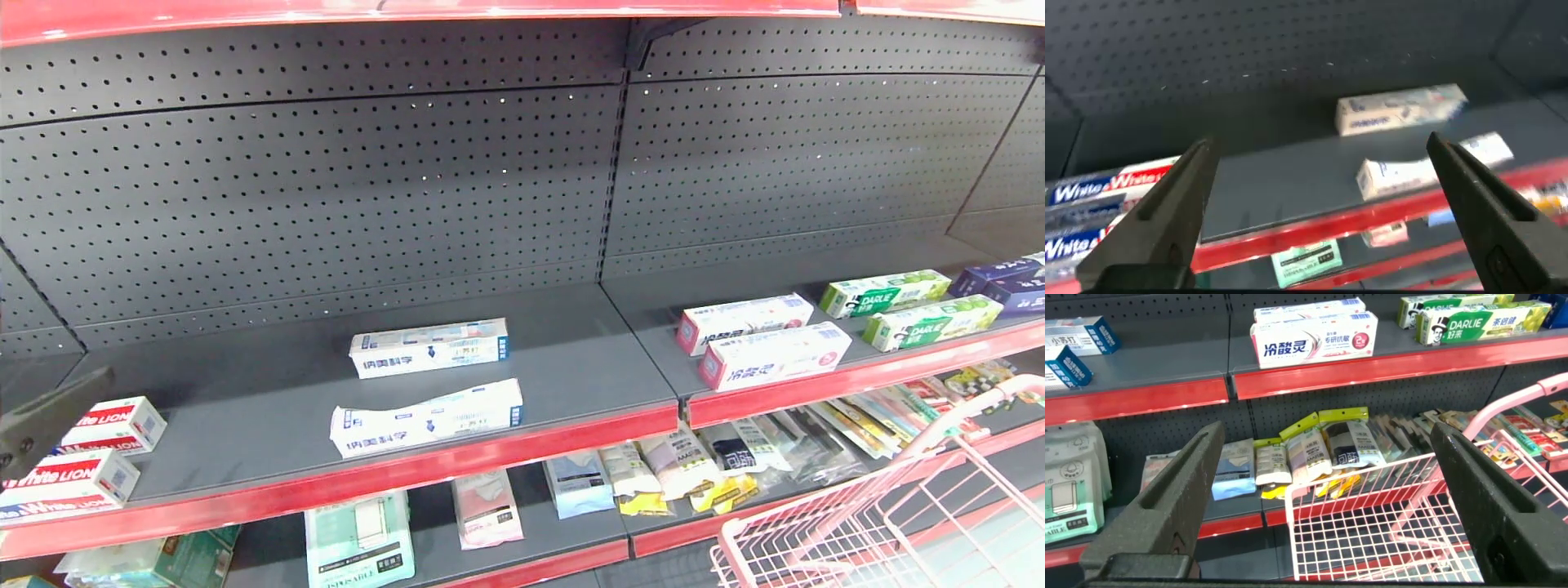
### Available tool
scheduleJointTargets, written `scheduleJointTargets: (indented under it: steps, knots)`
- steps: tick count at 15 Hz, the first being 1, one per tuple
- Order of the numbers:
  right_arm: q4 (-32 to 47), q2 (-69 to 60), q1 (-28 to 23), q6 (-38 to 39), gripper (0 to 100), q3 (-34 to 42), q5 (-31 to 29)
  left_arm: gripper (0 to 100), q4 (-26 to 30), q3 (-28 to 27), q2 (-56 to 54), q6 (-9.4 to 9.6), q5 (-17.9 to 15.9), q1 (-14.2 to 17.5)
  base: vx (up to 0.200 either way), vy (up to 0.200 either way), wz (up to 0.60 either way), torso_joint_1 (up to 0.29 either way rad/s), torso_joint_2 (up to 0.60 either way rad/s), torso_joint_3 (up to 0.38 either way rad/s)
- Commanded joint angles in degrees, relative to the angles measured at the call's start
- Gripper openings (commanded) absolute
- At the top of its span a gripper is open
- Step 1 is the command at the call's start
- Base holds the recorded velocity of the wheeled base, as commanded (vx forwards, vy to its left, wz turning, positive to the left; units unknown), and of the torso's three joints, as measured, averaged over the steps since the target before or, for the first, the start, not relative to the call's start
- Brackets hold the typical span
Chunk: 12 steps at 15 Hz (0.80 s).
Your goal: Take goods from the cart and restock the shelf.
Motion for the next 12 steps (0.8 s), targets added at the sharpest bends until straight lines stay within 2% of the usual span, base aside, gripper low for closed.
scheduleJointTargets:
  steps: [1,2,3,5,6,7,8,10,12]
  knots:
    - [-0.01,0.07,0.0,-0.01,100,0.0,-0.02,100,-0.48,5.22,-7.85,3.47,-2.74,-3.14,0.0,0.0,0.0,0.0,0.0,0.0]
    - [-0.01,0.07,0.0,-0.01,100,0.0,-0.02,100,-0.31,9.35,-13.39,5.93,-4.85,-4.02,0.0,0.0,0.0,0.0,0.0,0.0]
    - [-0.01,0.07,0.0,-0.01,100,0.0,-0.02,100,0.49,14.8,-21.56,7.78,-5.29,-4.11,0.0,0.0,0.0,0.0,0.0,0.0]
    - [-0.01,0.07,0.0,-0.01,100,0.0,-0.02,100,4.0,20.16,-34.3,7.78,-4.59,-4.02,0.0,0.0,0.0,0.0,0.0,0.0]
    - [-0.01,0.07,0.0,-0.01,100,0.0,-0.02,100,6.64,20.68,-38.08,7.86,-4.24,-4.02,0.0,0.0,0.0,0.0,0.0,0.0]
    - [-0.01,0.07,0.0,-0.01,100,0.0,-0.02,100,11.47,20.42,-41.25,7.95,-1.95,-3.76,0.0,0.0,0.0,0.0,0.0,0.0]
    - [-0.01,0.07,0.0,-0.01,100,0.0,-0.02,100,11.65,20.86,-41.25,7.95,0.6,-3.58,0.0,0.0,0.0,0.0,0.0,0.0]
    - [-0.01,0.07,0.0,-0.01,100,0.0,-0.02,100,11.56,22.71,-41.25,7.42,1.47,-3.58,0.0,0.0,0.0,0.0,0.0,0.0]
    - [-0.01,0.07,0.0,-0.28,100,0.0,0.07,100,11.21,25.17,-42.92,5.4,2.35,-2.44,0.0,0.0,0.0,0.0,0.0,0.0]
